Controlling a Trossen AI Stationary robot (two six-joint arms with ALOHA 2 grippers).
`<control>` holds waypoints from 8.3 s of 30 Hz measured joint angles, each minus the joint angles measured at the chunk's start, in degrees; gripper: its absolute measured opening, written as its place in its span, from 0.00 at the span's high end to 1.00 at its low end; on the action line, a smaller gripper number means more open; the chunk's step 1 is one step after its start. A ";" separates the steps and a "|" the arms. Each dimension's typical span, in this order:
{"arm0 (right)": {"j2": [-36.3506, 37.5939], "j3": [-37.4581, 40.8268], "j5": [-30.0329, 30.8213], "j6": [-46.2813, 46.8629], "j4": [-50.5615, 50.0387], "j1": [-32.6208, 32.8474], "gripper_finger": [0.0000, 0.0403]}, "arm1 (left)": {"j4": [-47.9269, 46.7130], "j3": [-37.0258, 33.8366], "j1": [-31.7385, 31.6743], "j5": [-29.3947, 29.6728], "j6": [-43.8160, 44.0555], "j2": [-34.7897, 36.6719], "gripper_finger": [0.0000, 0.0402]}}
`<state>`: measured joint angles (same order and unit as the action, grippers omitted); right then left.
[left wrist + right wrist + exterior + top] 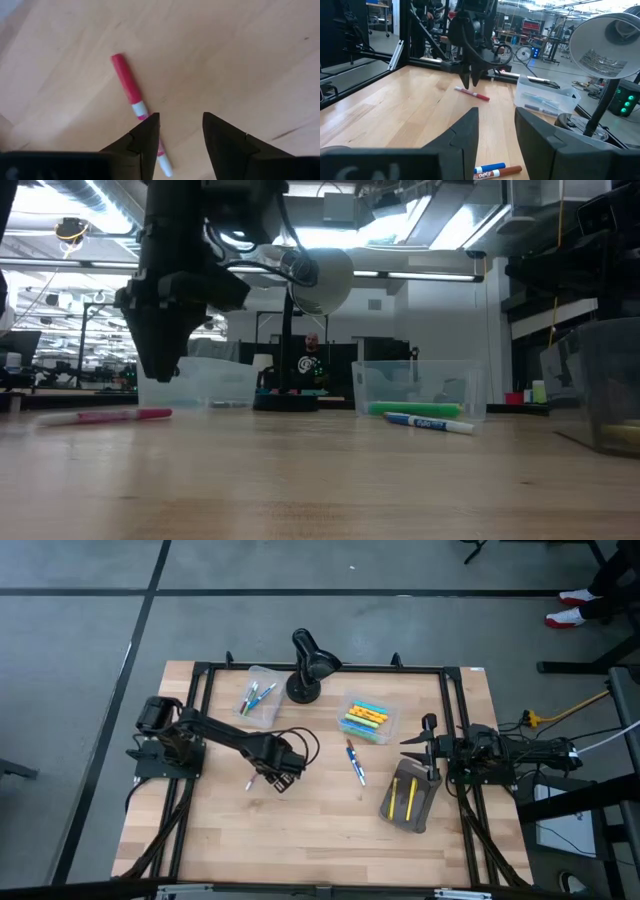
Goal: Pick & Place Markers
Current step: Put the pink marker pen into the left transparent bin
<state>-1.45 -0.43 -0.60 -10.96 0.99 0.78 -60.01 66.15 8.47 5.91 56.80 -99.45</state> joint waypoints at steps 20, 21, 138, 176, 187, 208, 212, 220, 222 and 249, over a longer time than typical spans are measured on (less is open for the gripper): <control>-0.02 0.00 0.00 0.00 0.00 0.00 0.69 | -3.59 -17.18 0.64 5.48 14.69 19.42 0.69; -0.02 0.00 0.00 0.00 0.00 0.00 0.69 | -2.63 -18.45 0.90 5.15 15.94 20.22 0.69; -0.02 0.01 0.00 0.00 0.00 0.00 0.69 | 16.79 -38.14 0.48 15.00 18.00 33.84 0.93; -0.02 0.01 -0.01 0.00 0.00 -0.02 0.69 | 68.79 -37.90 -7.17 20.11 -34.77 34.10 0.93; -0.02 0.00 0.00 0.00 0.00 0.00 0.69 | 81.02 -37.88 -14.57 27.23 -43.11 34.10 0.93; -0.02 0.02 -0.02 -0.02 0.00 0.00 0.69 | 84.17 -37.88 -22.73 46.57 -56.05 34.13 0.93; -0.02 0.01 -0.01 -0.01 0.00 0.00 0.69 | 83.53 -37.88 -23.65 46.91 -56.12 34.12 0.93; -0.02 0.02 -0.02 -0.02 0.00 0.00 0.69 | 82.42 -37.88 -24.37 46.67 -55.44 34.13 0.93; -0.02 0.02 0.00 -0.01 0.00 -0.01 0.69 | 81.26 -37.88 -24.37 46.72 -54.62 34.11 0.93; -0.02 0.02 -0.01 0.00 0.00 0.00 0.69 | 72.20 -37.88 -24.37 42.84 -44.48 34.10 0.89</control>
<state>-1.48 -0.40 -0.61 -10.96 0.99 0.78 12.19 28.27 -15.90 48.75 12.32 -65.34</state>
